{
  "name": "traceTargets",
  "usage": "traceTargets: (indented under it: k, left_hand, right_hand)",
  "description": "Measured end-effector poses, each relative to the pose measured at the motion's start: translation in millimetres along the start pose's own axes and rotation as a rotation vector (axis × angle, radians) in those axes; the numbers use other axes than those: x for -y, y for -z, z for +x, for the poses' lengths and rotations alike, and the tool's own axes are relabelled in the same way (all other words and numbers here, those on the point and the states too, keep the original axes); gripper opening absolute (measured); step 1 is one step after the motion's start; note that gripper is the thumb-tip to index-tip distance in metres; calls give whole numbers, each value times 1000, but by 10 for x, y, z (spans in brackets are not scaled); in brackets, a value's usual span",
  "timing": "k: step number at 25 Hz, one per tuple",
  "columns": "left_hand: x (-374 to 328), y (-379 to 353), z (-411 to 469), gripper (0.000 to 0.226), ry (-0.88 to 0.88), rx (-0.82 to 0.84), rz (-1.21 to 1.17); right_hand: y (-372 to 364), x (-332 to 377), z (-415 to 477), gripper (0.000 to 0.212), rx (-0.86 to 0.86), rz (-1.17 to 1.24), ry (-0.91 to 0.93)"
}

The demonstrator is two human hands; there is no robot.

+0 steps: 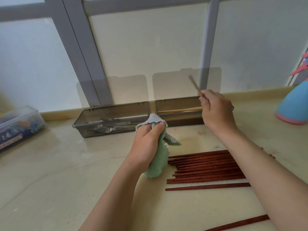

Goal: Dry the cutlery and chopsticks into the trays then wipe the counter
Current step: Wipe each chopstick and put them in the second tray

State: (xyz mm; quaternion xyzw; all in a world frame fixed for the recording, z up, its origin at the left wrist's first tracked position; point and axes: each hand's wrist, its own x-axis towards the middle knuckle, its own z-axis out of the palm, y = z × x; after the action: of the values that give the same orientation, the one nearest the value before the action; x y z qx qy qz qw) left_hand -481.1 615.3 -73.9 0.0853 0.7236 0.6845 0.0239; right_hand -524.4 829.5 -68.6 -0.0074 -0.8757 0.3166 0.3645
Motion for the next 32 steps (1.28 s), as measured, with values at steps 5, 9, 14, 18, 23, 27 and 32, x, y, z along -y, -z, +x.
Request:
traceTargets:
  k: [5,9,14,18,23,27,32]
  left_hand:
    - [36,12,7,31,4,11,16]
    - [33,22,9,29,4,24,19]
    - [24,37,-5,31,3,15,35]
    - [9,33,-9,33,2,-12,-2]
    - [-1,39,7,34,-18,-72,-24]
    - [5,31,-13,34,-7,-88,-46]
    - [19,39,-3,34,-4,-87,1]
  right_hand:
    - [-96,-100,-6,21,154,-315,-29]
    - [-85,-84,-20,19,368,-513,-171]
    - [51,-30,-37,20,349,-461,-159]
    - [445,35,-68,9,654,-317,-47]
    - [546,111,-277,2,1030,-289,-42]
    - [492,108,-326,3,1053,-295,-44]
    - [481,146,-350,4,1122,-330,-65]
